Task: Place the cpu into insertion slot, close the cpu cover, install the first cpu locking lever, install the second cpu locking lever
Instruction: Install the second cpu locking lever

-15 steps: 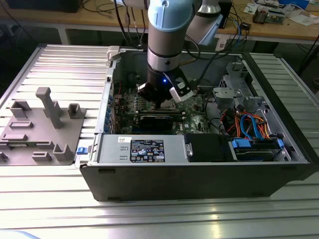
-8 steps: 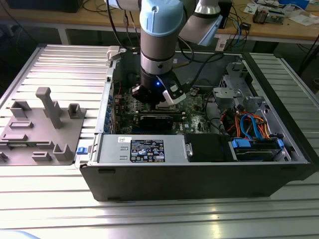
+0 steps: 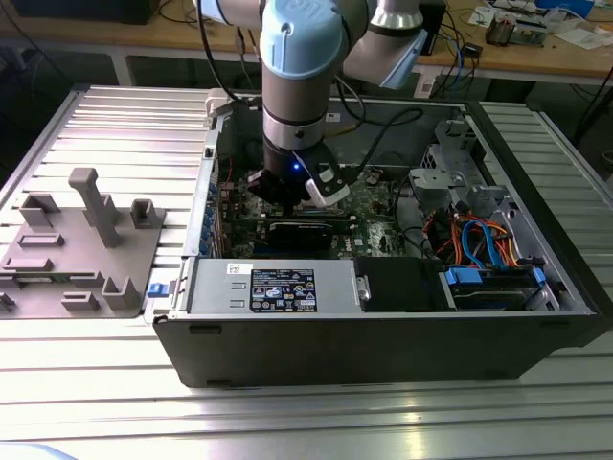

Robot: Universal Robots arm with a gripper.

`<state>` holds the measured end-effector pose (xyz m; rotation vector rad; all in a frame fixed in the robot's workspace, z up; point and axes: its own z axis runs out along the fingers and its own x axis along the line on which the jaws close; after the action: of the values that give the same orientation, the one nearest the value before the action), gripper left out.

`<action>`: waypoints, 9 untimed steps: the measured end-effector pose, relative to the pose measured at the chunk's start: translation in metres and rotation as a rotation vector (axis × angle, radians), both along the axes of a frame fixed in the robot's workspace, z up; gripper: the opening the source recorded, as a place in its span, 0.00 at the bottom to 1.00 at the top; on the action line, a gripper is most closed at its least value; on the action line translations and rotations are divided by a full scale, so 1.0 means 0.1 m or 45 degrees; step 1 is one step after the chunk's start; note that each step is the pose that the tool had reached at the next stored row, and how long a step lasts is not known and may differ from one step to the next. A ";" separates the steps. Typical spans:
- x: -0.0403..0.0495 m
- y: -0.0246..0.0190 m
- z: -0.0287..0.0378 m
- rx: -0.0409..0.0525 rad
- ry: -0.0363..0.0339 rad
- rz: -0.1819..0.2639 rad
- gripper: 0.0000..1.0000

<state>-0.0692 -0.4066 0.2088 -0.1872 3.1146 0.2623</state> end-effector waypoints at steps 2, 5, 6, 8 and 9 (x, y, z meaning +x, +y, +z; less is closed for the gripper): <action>-0.002 0.003 -0.024 0.001 0.0001 0.000 0.11; -0.003 0.014 -0.041 0.004 0.0002 0.000 0.11; -0.003 0.022 -0.043 0.005 0.0001 0.000 0.11; -0.002 0.042 -0.044 0.008 -0.0001 0.003 0.11; -0.001 0.046 -0.049 0.008 0.0001 0.003 0.11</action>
<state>-0.0693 -0.4020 0.2040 -0.1909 3.1134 0.2723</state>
